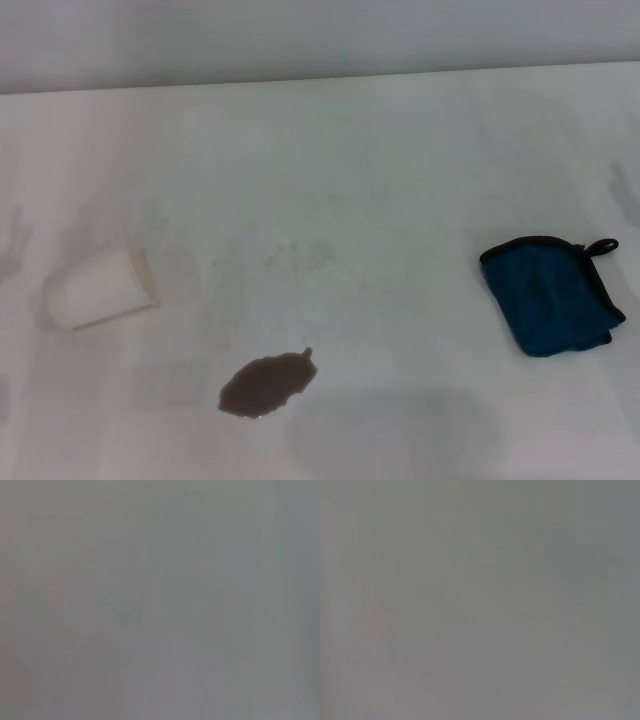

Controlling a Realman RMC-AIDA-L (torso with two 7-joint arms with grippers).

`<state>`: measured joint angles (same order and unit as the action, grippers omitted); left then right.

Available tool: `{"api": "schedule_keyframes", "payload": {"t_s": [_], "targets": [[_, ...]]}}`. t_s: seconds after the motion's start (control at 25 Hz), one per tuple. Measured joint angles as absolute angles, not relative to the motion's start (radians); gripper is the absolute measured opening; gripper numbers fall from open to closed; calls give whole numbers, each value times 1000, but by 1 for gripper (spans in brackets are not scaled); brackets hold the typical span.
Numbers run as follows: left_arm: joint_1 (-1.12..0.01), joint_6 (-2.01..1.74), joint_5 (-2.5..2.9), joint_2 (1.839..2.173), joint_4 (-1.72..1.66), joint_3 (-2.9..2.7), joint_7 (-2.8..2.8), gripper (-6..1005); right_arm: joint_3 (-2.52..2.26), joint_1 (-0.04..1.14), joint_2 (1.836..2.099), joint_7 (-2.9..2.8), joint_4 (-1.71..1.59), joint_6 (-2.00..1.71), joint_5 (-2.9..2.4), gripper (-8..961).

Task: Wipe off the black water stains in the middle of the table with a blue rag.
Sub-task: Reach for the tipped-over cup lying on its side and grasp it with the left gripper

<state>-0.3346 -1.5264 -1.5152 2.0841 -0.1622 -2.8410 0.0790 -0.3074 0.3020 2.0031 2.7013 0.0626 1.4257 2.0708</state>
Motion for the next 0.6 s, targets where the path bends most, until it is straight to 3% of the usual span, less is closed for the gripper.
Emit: {"api": "schedule_keyframes", "payload": {"t_s": [0.6], "targets": [[-350, -1536, -1511, 2081, -163, -2841, 59, 877, -308, 287, 2002, 2701, 61, 1401, 2071, 854]]}}
